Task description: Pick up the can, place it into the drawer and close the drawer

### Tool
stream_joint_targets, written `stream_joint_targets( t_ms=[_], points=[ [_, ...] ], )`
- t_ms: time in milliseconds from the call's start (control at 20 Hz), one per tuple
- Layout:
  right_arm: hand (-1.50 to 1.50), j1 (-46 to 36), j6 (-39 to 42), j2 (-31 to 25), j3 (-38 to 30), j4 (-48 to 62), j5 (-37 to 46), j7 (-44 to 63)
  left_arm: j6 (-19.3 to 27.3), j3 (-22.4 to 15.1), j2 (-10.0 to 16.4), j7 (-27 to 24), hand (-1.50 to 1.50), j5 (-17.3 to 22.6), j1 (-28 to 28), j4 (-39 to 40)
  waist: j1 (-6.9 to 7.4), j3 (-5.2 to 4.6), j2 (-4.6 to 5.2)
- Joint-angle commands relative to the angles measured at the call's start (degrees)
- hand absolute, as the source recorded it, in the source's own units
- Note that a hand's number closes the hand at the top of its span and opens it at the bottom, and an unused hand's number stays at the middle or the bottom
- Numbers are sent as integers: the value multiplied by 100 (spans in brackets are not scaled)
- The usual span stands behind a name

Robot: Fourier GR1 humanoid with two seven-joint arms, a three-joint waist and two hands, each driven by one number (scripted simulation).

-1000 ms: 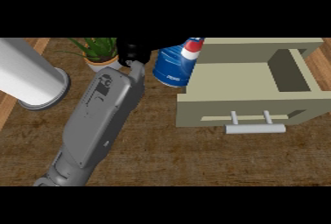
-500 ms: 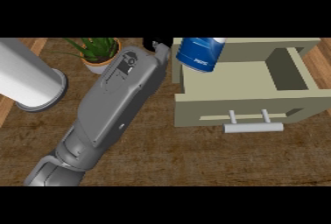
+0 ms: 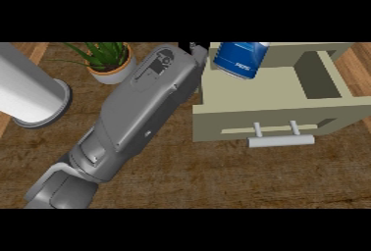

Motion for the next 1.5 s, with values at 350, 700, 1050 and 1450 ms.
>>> stream_joint_targets(
  t_ms=[350,700,1050,1450],
  points=[
    [-150,-151,-106,38,41,-133,9,115,278,-731,0,-228,150,939,-732,910,-66,3,21],
    [-150,-53,57,7,-14,-101,-197,141,461,-1454,0,-619,150,1427,-290,1019,-154,4,28],
    [-150,-359,-236,-199,10,-199,-186,442,779,-1715,0,-544,-150,1770,-514,1306,-167,2,40],
    [-150,-378,-135,-308,-114,-51,-289,414,942,-1920,0,-838,-150,2088,-493,1544,-227,4,52]
  ],
)
